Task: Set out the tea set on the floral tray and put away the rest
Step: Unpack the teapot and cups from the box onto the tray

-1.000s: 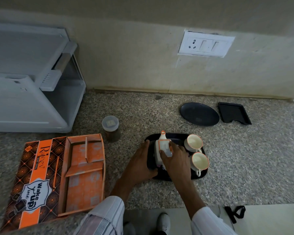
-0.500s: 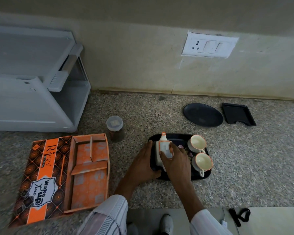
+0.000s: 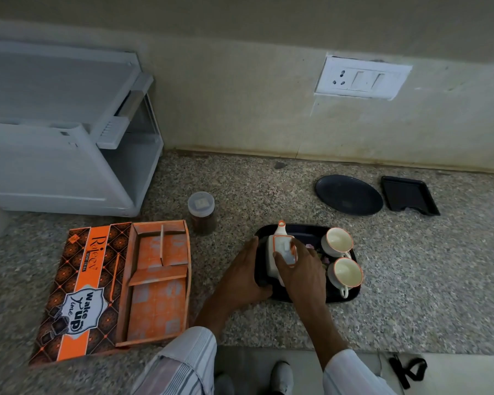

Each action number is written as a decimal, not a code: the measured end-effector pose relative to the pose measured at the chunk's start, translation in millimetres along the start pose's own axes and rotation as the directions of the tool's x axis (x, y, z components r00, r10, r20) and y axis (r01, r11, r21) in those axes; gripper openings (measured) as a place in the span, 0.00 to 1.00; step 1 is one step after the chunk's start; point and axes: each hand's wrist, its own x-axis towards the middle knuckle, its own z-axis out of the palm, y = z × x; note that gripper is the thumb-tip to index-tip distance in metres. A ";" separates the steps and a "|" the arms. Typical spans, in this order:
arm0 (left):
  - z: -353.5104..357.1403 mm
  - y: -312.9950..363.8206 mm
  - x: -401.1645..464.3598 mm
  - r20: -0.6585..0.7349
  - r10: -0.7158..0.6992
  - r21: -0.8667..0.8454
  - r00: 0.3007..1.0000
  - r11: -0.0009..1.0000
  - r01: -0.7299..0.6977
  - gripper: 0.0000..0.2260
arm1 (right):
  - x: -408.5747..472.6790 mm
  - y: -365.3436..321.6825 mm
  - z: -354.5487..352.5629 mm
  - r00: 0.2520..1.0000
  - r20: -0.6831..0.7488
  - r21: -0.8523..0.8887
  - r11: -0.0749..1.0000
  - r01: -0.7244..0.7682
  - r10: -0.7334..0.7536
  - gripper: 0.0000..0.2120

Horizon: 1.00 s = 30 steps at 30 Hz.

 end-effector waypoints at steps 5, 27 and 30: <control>-13.8 8.1 -8.7 -0.092 0.039 -0.032 0.995 0.999 -0.042 0.48 | -3.9 -7.7 -6.9 0.993 -0.110 0.000 0.999 0.033 -0.032 0.31; -53.3 0.7 -46.8 -0.187 -0.115 -0.086 0.976 0.991 0.100 0.48 | -3.8 -12.3 -19.4 0.970 -0.230 0.064 0.993 0.097 -0.080 0.20; -52.4 3.6 -42.9 -0.245 -0.105 -0.101 0.964 0.991 0.082 0.46 | -2.7 -4.9 -22.8 0.983 -0.184 0.164 0.986 0.037 -0.006 0.22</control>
